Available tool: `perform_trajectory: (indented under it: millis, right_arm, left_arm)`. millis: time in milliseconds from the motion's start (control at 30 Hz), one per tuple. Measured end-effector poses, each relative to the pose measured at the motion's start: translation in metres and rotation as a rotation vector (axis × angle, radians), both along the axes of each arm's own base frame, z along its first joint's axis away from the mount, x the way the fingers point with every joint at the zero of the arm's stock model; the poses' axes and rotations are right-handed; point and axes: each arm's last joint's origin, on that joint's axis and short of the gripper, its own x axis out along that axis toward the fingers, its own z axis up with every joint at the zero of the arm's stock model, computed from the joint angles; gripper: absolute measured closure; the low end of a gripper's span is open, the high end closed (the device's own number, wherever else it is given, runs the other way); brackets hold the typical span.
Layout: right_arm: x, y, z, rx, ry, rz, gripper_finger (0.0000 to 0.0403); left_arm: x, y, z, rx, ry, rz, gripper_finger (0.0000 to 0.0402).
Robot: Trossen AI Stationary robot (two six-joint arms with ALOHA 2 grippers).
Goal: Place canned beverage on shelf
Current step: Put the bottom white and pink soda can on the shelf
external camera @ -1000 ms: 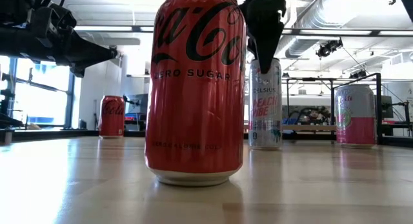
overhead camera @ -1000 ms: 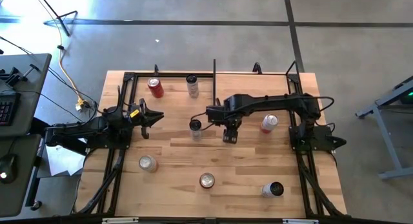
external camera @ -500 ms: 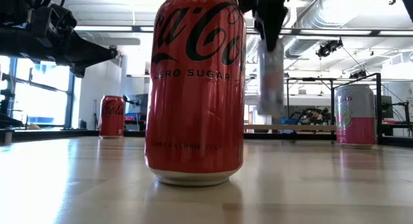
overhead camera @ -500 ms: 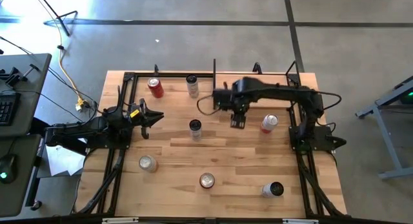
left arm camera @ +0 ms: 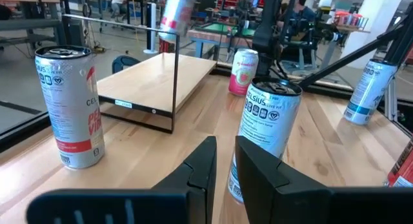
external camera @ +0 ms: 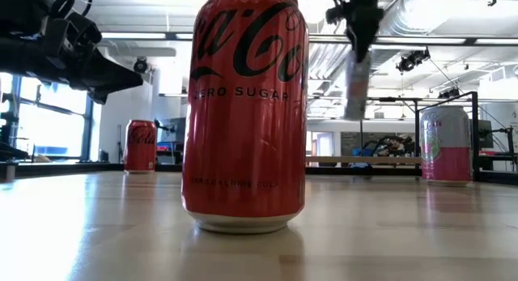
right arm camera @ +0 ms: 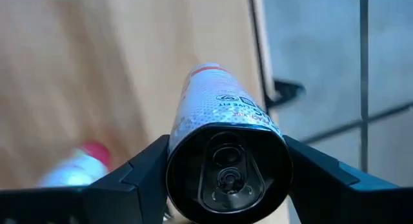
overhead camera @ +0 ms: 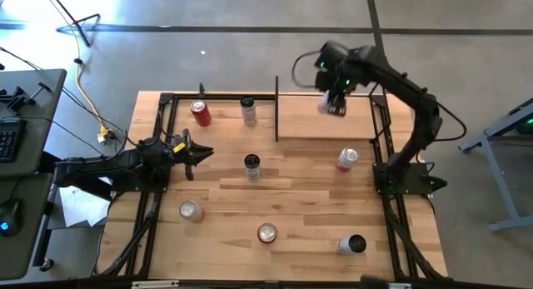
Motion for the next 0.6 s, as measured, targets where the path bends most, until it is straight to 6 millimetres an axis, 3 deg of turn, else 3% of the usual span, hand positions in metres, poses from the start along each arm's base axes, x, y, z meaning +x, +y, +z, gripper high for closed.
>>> perform_trajectory:
  millis: [200,367,600]
  right_arm:
    - [-0.032,-0.04,-0.03,0.093,0.063,-0.061,0.0166]
    - [-0.057,-0.048,-0.055,0.104,0.197,-0.069,0.0166]
    - [-0.067,-0.052,-0.072,0.072,0.262,-0.007,0.0166]
  left_arm:
    - [0.0,0.0,-0.001,-0.001,0.009,0.0,0.0353]
    - [0.0,0.0,-0.001,0.015,0.012,-0.001,0.0353]
    - [0.0,0.0,-0.001,0.017,0.013,-0.001,0.0353]
